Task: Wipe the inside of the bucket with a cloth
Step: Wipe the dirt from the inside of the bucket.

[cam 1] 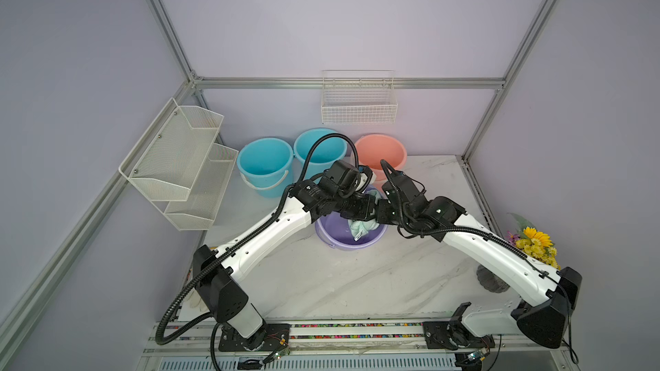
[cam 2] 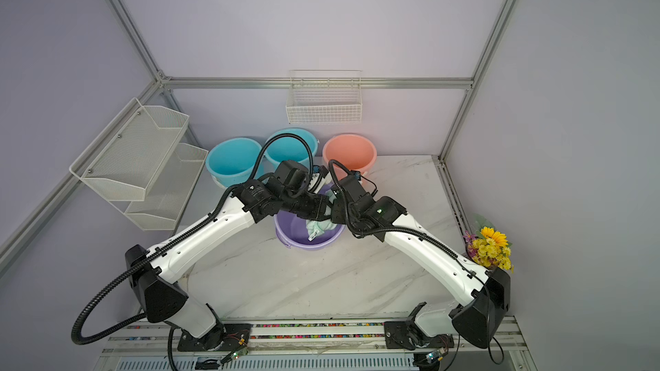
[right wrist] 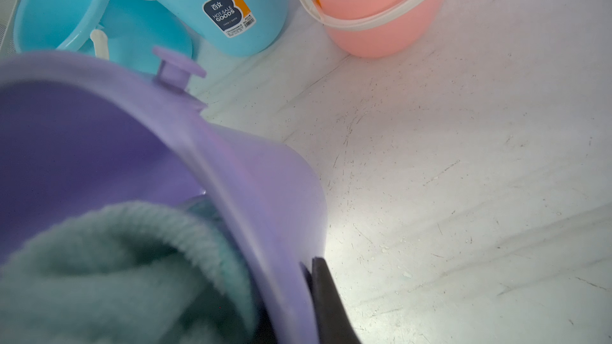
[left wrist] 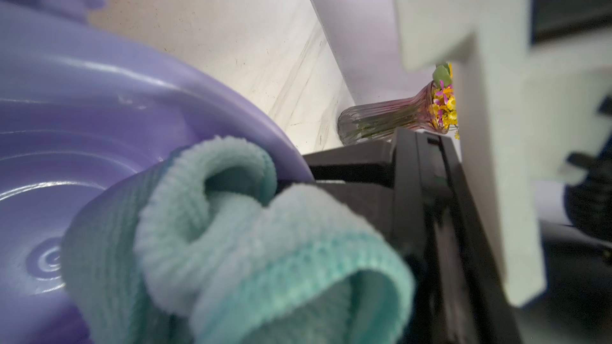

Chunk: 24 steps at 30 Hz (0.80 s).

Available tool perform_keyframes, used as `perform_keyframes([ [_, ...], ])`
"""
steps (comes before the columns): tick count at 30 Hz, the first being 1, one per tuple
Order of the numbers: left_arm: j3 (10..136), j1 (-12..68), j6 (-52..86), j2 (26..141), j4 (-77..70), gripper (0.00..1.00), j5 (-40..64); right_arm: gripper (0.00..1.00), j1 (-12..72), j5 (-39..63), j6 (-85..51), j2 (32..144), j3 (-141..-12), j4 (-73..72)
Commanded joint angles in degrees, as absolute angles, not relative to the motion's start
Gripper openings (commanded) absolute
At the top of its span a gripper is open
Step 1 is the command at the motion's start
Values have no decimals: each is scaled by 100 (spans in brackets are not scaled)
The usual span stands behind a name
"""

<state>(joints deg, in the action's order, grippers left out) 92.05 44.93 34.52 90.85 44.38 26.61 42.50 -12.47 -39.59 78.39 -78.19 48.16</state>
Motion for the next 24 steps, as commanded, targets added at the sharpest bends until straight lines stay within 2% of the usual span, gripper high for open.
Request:
perform_keyframes([
  [1, 8936, 4954, 3428, 8728, 4602, 0, 3536, 0, 4240, -1336, -4078, 7717, -8010, 3942],
  [5, 8769, 4983, 3098, 8494, 5398, 0, 2896, 0, 4228, -1345, -4045, 7726, -8077, 4008],
  [12, 9309, 4977, 2466, 8446, 7033, 0, 1348, 0, 4227, -1401, -4000, 7734, -8153, 4120],
  [24, 10462, 4922, 2247, 8385, 8345, 0, -727, 0, 3852, -1589, -3652, 7787, -8216, 4540],
])
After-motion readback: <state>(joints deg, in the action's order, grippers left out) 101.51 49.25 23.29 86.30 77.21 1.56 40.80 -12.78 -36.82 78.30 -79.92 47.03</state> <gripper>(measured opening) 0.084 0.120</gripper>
